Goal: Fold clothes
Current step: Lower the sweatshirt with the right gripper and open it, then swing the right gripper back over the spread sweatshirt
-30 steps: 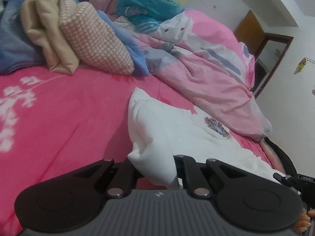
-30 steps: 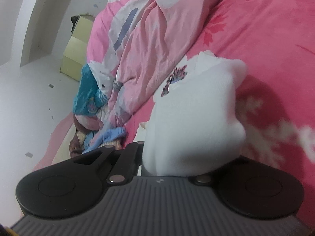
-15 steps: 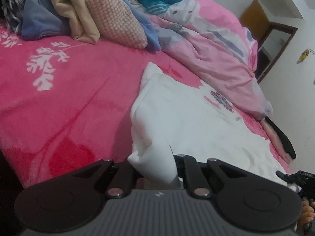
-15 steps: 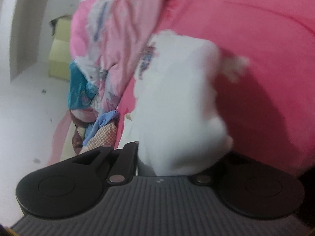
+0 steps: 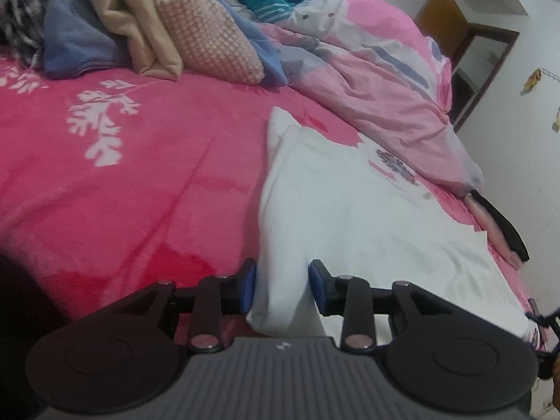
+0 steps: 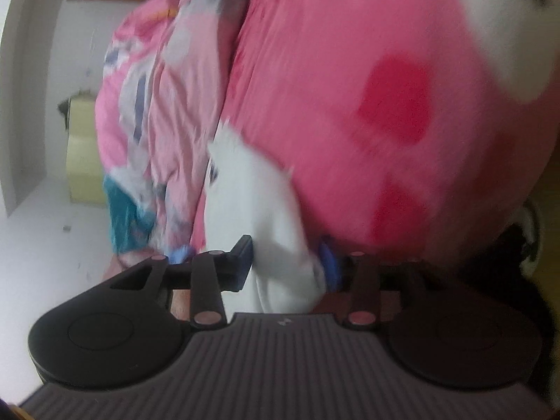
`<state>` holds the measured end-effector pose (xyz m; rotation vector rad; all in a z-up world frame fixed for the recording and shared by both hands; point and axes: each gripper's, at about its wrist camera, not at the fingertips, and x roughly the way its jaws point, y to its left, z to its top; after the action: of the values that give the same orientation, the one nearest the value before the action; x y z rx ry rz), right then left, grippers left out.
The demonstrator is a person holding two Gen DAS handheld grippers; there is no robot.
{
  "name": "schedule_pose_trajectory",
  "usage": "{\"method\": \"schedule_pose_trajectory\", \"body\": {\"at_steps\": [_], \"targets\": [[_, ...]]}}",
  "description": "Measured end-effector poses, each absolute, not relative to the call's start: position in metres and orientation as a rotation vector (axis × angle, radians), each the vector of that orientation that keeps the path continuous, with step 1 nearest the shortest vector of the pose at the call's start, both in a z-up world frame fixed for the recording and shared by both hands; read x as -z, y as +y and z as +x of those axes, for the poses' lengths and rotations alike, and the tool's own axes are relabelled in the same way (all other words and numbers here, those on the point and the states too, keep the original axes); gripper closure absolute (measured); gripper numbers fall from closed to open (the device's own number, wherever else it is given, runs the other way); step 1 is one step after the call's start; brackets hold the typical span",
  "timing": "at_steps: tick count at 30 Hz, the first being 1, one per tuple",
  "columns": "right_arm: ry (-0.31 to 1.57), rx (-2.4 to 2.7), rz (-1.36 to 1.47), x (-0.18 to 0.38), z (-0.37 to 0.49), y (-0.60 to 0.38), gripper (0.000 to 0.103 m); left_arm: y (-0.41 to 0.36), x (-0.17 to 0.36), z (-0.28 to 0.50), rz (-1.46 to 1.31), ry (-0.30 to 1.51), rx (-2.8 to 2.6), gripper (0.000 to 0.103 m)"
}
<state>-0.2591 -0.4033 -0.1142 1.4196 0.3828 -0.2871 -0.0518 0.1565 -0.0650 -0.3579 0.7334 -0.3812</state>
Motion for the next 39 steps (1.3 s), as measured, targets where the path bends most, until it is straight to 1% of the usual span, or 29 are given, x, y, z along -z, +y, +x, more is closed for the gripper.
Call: {"method": "schedule_pose_trajectory", "body": {"at_steps": [1, 3, 7, 10, 15, 19, 21, 25, 30, 34, 37, 38, 39], "targets": [[0.371, 0.322, 1.417, 0.113, -0.268, -0.408, 0.062, 0.159, 0.065, -0.052, -0.360, 0.734, 0.378, 0.068], [0.349, 0.374, 1.410, 0.111, -0.284, -0.413, 0.061, 0.163, 0.064, -0.053, -0.366, 0.735, 0.373, 0.062], [0.325, 0.361, 1.397, 0.110, -0.305, -0.413, 0.060, 0.165, 0.062, -0.052, -0.361, 0.739, 0.362, 0.060], [0.371, 0.320, 1.318, 0.104, -0.302, -0.403, 0.060, 0.166, 0.060, -0.052, -0.359, 0.744, 0.348, 0.059], [0.480, 0.268, 1.064, 0.082, -0.291, -0.378, 0.060, 0.170, 0.048, -0.055, -0.336, 0.723, 0.298, 0.056], [0.501, 0.218, 1.045, 0.078, -0.293, -0.374, 0.061, 0.163, 0.026, -0.062, -0.248, 0.657, 0.302, 0.056], [0.511, 0.191, 0.999, 0.076, -0.292, -0.373, 0.061, 0.150, 0.017, -0.065, -0.190, 0.636, 0.341, 0.053], [0.563, 0.130, 0.677, 0.062, -0.286, -0.360, 0.063, 0.094, 0.013, -0.070, -0.038, 0.645, 0.502, 0.052], [0.616, 0.020, 0.295, 0.049, -0.273, -0.348, 0.063, 0.030, 0.028, -0.081, 0.180, 0.668, 0.660, 0.051], [0.639, -0.069, 0.162, 0.049, -0.257, -0.356, 0.063, 0.009, 0.039, -0.081, 0.285, 0.701, 0.673, 0.051], [0.673, -0.149, 0.155, 0.053, -0.245, -0.365, 0.066, 0.004, 0.046, -0.077, 0.302, 0.734, 0.657, 0.051], [0.681, -0.172, 0.149, 0.054, -0.243, -0.366, 0.072, 0.004, 0.048, -0.075, 0.296, 0.743, 0.653, 0.051], [0.683, -0.191, 0.138, 0.055, -0.243, -0.366, 0.087, 0.004, 0.049, -0.073, 0.290, 0.753, 0.648, 0.051]]}}
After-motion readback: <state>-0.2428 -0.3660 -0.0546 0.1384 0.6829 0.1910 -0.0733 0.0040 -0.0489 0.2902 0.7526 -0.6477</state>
